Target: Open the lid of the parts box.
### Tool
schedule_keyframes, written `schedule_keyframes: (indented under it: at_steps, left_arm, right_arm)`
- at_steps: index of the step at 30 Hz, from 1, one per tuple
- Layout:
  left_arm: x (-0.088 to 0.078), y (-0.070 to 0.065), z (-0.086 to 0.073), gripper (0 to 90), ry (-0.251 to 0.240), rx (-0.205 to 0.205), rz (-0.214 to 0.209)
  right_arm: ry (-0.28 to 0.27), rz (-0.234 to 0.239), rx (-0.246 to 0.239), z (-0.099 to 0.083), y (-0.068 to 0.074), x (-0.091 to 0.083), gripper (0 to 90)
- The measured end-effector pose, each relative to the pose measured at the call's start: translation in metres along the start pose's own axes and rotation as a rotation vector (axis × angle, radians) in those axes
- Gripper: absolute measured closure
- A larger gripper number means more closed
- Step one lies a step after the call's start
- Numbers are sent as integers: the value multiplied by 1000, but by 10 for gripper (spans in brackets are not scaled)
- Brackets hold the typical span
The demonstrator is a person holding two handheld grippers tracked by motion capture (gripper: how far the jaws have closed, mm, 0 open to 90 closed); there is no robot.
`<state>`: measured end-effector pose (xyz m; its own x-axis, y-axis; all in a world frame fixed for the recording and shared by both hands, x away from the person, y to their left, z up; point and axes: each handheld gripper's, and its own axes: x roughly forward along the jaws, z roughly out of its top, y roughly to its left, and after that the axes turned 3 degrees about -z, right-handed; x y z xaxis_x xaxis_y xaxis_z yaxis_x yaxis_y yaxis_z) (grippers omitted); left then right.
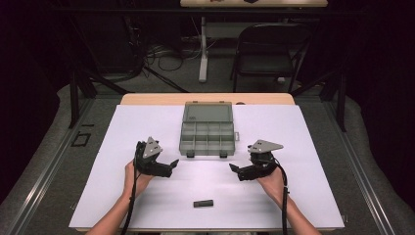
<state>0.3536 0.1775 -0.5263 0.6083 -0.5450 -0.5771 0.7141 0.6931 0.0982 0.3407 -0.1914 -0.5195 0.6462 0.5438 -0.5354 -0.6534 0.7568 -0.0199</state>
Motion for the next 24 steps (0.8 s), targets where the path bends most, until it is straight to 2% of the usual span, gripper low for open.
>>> schedule_keyframes:
  at_steps: [7, 10, 13, 17, 21, 24]
  left_arm:
    - [-10, -9, -3, 0, -5, -1, -20]
    - [-14, -13, -4, 0, -4, 2, -29]
    - [-17, -17, -5, 0, -4, 0, -35]
    - [-21, -23, -7, 0, 0, 1, -49]
    - [-23, -28, -7, 0, 5, 16, -49]
    - [-24, -30, -6, 0, -1, 16, -64]
  right_arm:
    - [-5, 18, -7, -9, 10, -10, 0]
    - [-9, 19, -30, -12, 14, -13, 0]
    - [-13, 20, -26, -15, 17, -16, 0]
    - [-17, 14, -43, -20, 18, -21, 0]
    - [-15, 9, -32, -22, 15, -22, 0]
    - [-24, 9, -32, -22, 14, -22, 0]
